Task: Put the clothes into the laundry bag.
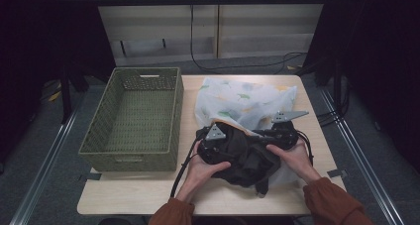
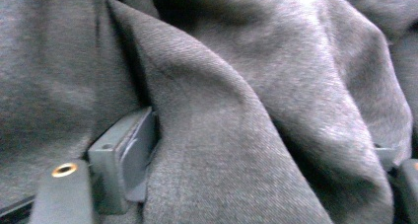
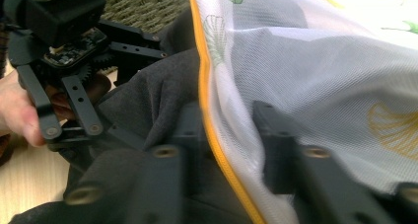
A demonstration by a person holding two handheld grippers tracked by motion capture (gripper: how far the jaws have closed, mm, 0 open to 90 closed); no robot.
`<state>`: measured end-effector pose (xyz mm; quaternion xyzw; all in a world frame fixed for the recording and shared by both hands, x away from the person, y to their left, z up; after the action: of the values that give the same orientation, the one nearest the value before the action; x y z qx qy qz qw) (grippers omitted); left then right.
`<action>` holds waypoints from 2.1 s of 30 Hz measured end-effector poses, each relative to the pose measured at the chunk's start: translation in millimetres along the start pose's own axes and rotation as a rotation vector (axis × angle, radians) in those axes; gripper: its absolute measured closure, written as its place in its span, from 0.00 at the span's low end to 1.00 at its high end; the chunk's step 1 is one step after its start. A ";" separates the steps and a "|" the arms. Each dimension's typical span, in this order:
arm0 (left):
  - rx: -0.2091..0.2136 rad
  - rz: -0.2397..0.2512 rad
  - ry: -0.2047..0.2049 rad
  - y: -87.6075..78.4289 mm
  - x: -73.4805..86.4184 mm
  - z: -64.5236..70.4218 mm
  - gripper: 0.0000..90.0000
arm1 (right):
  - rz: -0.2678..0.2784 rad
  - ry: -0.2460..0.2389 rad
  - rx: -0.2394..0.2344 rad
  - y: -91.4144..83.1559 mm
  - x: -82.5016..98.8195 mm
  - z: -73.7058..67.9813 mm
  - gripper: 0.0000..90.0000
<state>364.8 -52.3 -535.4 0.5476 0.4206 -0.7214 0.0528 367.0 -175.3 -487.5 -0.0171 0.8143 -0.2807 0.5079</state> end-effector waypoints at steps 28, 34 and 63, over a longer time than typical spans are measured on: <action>-0.114 -0.051 0.299 15.9 24.0 40.6 0.14 | -0.012 0.033 -0.012 11.6 7.4 -2.1 0.98; -0.198 -0.019 0.273 17.6 16.0 23.9 0.53 | 0.000 0.031 -0.013 9.4 4.9 -2.6 0.98; -0.245 0.196 -0.062 -23.5 -76.6 -30.9 0.77 | 0.224 -0.046 -0.175 -35.6 -65.0 -64.4 0.98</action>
<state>405.5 -46.2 -460.0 0.5529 0.4481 -0.6728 0.2022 335.3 -156.5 -396.4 0.0231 0.8204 -0.1498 0.5512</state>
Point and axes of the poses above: each handheld gripper's, and its own axes: y roughly forward along the jaws, x roughly out of its underside, z roughly to its right, the point moved 9 cm from there along y, roughly forward along the jaws, and after that the axes turned 15 degrees about -x, right-handed, at the moved point
